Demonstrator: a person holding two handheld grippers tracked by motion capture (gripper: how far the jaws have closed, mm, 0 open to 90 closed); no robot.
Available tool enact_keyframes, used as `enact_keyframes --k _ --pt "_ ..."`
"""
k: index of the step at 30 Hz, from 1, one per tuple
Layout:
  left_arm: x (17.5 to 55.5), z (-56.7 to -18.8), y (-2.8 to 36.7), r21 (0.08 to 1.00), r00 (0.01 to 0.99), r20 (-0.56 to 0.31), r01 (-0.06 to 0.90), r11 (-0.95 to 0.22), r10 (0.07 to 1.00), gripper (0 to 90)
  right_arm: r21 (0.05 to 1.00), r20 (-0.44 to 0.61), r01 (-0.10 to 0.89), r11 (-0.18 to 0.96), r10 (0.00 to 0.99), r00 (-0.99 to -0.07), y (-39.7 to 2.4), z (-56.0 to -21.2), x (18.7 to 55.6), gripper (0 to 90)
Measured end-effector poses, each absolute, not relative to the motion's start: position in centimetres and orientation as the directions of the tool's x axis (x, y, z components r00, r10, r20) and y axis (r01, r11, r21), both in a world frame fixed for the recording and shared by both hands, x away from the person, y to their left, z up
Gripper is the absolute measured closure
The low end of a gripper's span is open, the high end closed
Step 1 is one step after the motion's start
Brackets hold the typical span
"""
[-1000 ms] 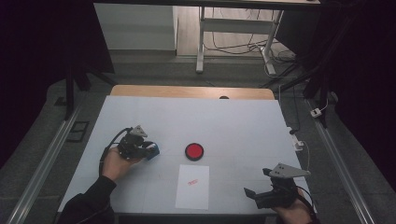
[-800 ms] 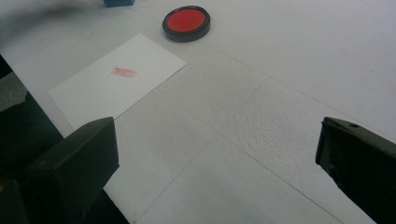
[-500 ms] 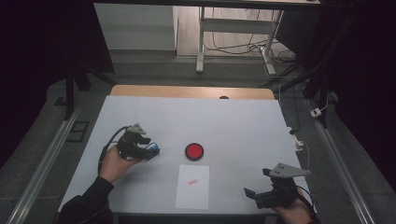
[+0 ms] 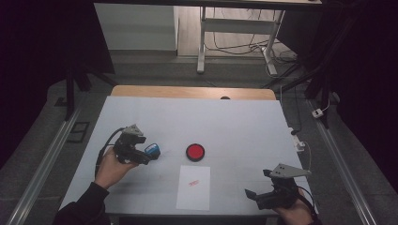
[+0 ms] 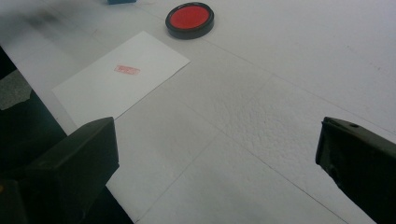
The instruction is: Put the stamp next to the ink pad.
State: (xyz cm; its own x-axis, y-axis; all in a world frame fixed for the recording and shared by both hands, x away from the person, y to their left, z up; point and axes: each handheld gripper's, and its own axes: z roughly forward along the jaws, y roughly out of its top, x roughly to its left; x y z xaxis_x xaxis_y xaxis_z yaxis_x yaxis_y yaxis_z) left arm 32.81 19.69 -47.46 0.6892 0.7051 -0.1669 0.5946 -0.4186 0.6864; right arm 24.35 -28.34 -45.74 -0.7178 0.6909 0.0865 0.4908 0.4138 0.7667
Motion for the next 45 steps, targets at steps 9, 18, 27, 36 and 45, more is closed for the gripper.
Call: enact_keyframes --k 9,18,27,36,45 --pt "31.0 -46.4 20.1 0.711 0.701 -0.170 0.574 -0.406 0.693 1.3 0.763 0.082 0.491 0.421 0.691 -0.719 -28.3 -45.8 24.4 0.0" --pt "29.2 -46.1 20.6 0.738 0.705 -0.180 0.558 -0.380 0.686 0.0 0.759 0.081 0.498 0.419 0.698 -0.712 -28.3 -45.8 24.4 0.0" --pt "26.7 -46.0 21.3 0.758 0.701 -0.179 0.546 -0.357 0.690 0.0 0.758 0.080 0.498 0.420 0.699 -0.711 -28.3 -45.8 24.4 0.0" --pt "24.3 -46.2 22.6 0.768 0.680 -0.175 0.547 -0.334 0.712 0.0 0.759 0.081 0.498 0.419 0.699 -0.711 -28.2 -45.8 24.4 0.0" --pt "21.9 -47.2 24.3 0.759 0.643 -0.197 0.578 -0.300 0.741 0.0 0.759 0.081 0.499 0.419 0.699 -0.711 -28.2 -45.8 24.4 0.0"
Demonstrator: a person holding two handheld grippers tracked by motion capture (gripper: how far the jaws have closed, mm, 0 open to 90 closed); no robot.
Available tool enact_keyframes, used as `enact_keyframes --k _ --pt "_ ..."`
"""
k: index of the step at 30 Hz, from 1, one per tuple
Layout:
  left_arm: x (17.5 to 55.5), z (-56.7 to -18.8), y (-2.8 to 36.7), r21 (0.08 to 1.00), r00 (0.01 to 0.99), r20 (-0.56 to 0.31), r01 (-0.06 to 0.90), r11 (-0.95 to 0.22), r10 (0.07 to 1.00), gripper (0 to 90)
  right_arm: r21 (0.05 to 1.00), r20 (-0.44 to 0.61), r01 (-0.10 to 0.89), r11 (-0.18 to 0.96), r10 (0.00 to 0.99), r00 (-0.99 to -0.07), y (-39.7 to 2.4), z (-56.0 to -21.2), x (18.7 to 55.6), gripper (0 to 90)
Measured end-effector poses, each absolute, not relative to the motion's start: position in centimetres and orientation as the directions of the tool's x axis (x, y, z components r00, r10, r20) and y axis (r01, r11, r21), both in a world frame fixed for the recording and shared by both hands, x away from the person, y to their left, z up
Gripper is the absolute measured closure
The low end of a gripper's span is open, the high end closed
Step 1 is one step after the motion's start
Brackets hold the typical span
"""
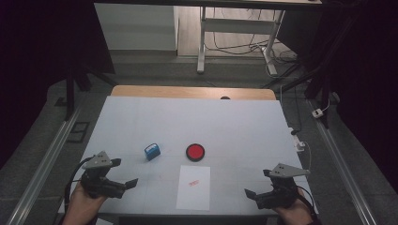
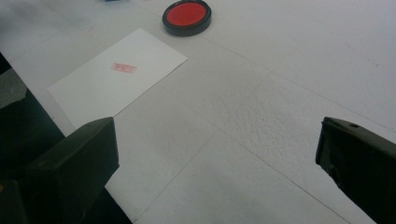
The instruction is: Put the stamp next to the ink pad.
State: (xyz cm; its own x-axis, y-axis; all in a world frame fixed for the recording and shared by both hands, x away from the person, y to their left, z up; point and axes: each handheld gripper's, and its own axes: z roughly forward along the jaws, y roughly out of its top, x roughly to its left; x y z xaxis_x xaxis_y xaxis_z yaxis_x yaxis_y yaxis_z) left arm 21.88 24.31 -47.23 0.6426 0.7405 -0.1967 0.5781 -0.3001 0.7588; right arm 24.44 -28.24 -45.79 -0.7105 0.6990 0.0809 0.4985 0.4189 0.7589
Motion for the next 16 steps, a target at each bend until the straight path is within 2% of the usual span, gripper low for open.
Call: enact_keyframes --k 11,16 --pt "20.0 -47.8 25.5 0.729 0.582 -0.144 0.610 -0.312 0.800 0.0 0.756 0.077 0.500 0.422 0.701 -0.709 -28.1 -45.8 24.4 0.0" --pt "20.1 -47.9 25.3 0.717 0.577 -0.147 0.622 -0.316 0.803 0.0 0.754 0.077 0.501 0.424 0.701 -0.709 -28.1 -45.8 24.4 0.0"
